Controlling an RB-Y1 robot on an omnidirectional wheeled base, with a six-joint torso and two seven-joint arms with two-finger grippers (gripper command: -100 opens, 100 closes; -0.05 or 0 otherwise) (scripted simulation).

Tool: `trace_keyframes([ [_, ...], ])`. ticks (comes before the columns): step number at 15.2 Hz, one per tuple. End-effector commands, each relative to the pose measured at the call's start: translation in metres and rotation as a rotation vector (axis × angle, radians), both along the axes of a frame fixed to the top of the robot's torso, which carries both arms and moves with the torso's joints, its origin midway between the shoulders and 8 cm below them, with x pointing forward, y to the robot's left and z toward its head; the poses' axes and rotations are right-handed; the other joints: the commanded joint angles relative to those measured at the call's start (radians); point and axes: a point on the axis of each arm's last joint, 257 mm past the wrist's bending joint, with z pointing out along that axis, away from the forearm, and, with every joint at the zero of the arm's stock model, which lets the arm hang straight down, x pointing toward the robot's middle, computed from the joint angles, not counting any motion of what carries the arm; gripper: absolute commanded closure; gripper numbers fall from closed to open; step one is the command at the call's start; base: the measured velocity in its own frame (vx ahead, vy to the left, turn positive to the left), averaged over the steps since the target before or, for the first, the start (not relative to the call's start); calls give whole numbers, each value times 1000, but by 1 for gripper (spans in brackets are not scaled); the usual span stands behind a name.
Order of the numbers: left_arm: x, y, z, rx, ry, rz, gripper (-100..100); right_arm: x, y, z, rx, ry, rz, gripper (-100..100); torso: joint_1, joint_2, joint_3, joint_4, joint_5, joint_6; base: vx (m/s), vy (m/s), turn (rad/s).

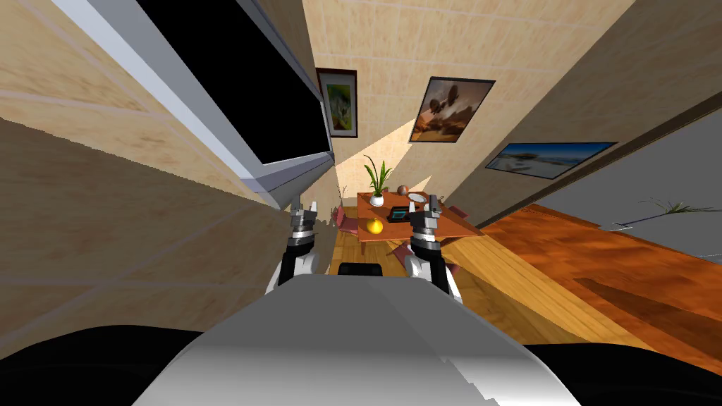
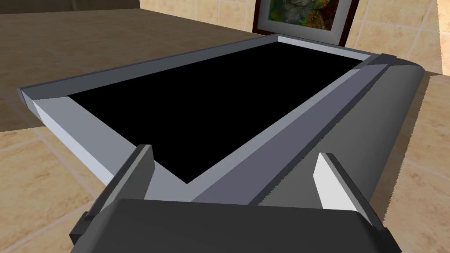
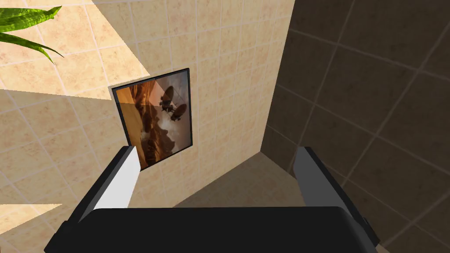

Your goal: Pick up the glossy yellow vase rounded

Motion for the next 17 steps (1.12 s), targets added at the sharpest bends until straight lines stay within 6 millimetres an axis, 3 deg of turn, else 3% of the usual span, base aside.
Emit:
trace_keyframes([
  [1, 0, 0, 0, 0, 0, 0, 0, 3, 7, -4, -30, 12, 22, -100, 0, 0, 0, 0, 0, 0, -2, -3, 53],
  [8, 0, 0, 0, 0, 0, 0, 0, 14, 41, -30, -148, 74, 113, -100, -2, 1, 0, 0, 0, -1, -11, -21, 134],
  [13, 0, 0, 0, 0, 0, 0, 0, 21, 74, -66, -260, 144, 201, -100, -2, 1, 0, 0, 0, 0, -16, -22, 182],
  [15, 0, 0, 0, 0, 0, 0, 0, 21, 75, -68, -274, 147, 206, -100, -2, 1, 0, 0, 0, 0, -15, -22, 101],
  [16, 0, 0, 0, 0, 0, 0, 0, 22, 86, -83, -313, 172, 236, -100, -2, 1, 0, 0, 0, 0, -12, -18, 161],
  [17, 0, 0, 0, 0, 0, 0, 0, 21, 87, -84, -324, 175, 240, -100, -2, 1, 0, 0, 0, -1, -15, -22, 200],
])
